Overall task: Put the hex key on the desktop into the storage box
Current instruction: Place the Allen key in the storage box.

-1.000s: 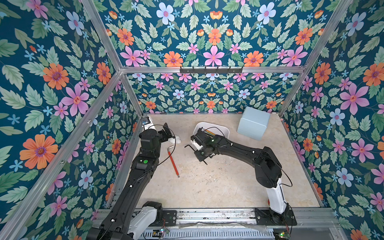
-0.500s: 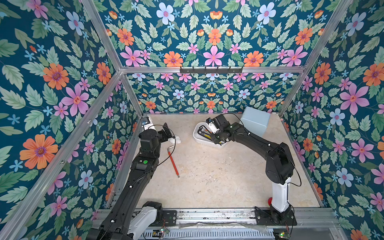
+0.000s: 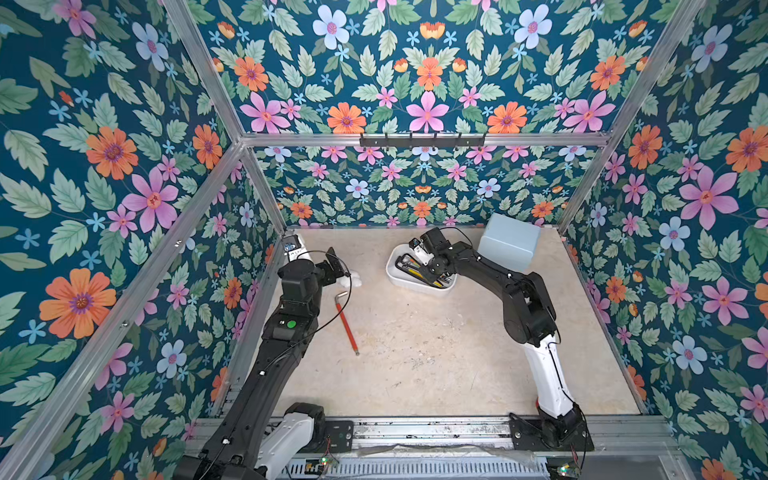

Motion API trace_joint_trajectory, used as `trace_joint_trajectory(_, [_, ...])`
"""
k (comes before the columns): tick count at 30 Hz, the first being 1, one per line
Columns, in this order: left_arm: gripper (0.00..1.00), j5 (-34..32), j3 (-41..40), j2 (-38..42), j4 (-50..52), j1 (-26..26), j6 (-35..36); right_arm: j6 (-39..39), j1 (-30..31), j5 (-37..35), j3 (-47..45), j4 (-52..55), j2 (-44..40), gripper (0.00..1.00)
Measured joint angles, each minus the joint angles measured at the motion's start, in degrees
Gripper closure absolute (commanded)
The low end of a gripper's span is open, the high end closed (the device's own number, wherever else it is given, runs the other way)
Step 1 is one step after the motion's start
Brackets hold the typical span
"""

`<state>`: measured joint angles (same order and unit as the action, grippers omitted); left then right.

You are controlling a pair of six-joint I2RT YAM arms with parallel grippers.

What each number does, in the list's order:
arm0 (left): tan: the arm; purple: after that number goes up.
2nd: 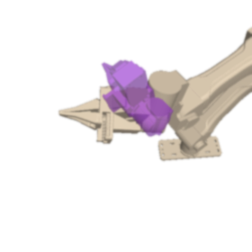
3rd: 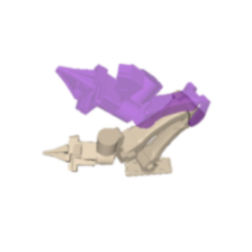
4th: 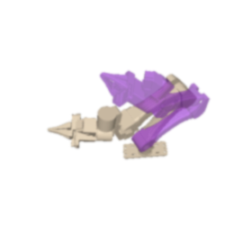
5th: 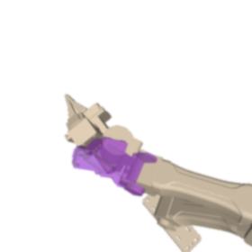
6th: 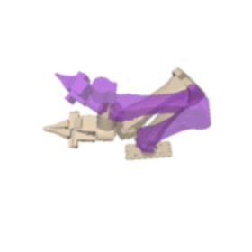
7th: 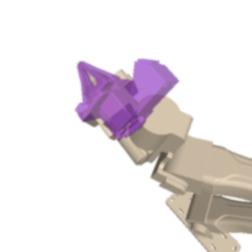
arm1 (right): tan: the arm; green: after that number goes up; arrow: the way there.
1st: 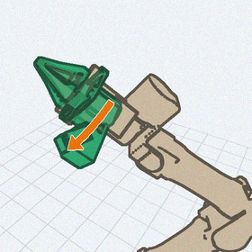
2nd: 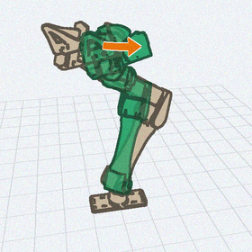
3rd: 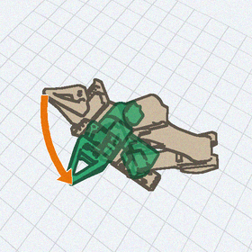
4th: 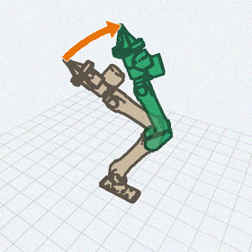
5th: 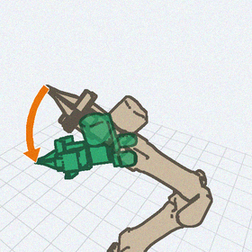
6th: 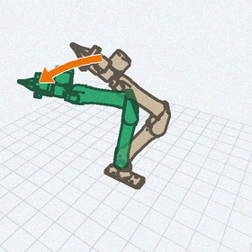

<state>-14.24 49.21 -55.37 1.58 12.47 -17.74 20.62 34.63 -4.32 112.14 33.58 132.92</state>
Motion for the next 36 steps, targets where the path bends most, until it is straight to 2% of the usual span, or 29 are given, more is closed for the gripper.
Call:
trace_joint_trajectory(9, [0.01, -0.6, -0.1, -0.3, 0.9, 0.0, 0.1, 0.0, -0.1, -0.4, 3.8, 1.0, 4.4, 1.0])
trace_joint_trajectory(12, [0.01, -0.6, -0.1, -0.3, 0.9, 0.0, 0.1, -0.3, -0.1, -0.7, 4.0, 1.2, 4.4, 0.87])
trace_joint_trajectory(17, [0.01, -0.6, -0.1, -0.3, 1.0, 0.0, 0.1, -1.3, -0.2, -1.6, 4.0, 1.5, 4.1, 0.57])
trace_joint_trajectory(19, [0.0, -0.6, -0.1, -0.3, 1.0, 0.0, 0.1, -1.4, -0.2, -1.7, 4.0, 1.6, 3.3, 0.52])
trace_joint_trajectory(28, [0.0, -0.6, -0.1, -0.4, 1.0, 0.0, 0.1, -3.0, 0.6, -1.9, 2.5, 1.0, -2.9, 0.47])
trace_joint_trajectory(36, [0.0, -3.6, -0.7, -2.8, 5.0, -0.2, -1.6, -7.5, 1.5, -1.7, -10.4, -4.5, -16.8, 0.39])
